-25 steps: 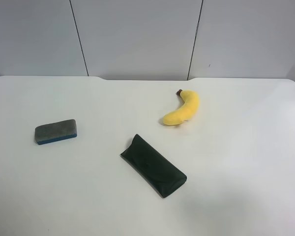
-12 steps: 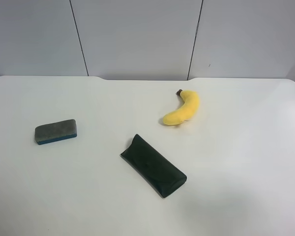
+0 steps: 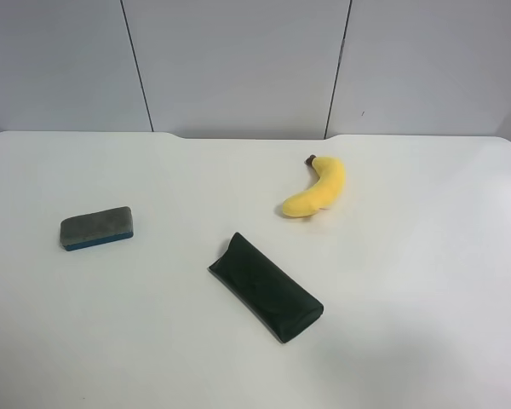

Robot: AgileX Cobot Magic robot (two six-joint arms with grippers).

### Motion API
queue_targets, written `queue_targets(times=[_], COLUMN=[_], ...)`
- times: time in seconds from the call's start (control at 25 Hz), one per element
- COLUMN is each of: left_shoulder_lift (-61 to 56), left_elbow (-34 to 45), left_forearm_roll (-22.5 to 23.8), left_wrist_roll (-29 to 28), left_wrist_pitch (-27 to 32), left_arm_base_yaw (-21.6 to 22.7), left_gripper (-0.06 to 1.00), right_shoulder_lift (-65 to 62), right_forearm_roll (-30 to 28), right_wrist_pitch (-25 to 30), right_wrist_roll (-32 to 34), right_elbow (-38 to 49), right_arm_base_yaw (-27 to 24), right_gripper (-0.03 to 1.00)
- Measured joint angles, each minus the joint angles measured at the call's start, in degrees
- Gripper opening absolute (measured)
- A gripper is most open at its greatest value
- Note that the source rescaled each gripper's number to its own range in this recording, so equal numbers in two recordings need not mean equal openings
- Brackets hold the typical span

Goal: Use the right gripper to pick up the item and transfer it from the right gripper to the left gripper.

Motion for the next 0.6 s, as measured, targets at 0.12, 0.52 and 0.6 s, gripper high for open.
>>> queue_targets(times=[0.12,0.52,0.6], left_shoulder_lift=[0.0,0.0,0.0], left_elbow=[0.0,0.0,0.0], left_forearm_roll=[0.0,0.0,0.0], left_wrist_roll=[0.0,0.1,0.1], left_wrist_pitch=[0.0,0.0,0.0], left_arm_base_yaw=[0.0,0.0,0.0], left_gripper=[1.0,1.0,1.0], right_shoulder_lift=[0.0,0.0,0.0], right_forearm_roll=[0.0,0.0,0.0], right_wrist_pitch=[0.0,0.0,0.0], right_wrist_roll=[0.0,0.0,0.0], right_elbow=[0.0,0.0,0.0], right_arm_base_yaw=[-5.0,-9.4,-9.4], right_gripper=[1.0,1.0,1.0])
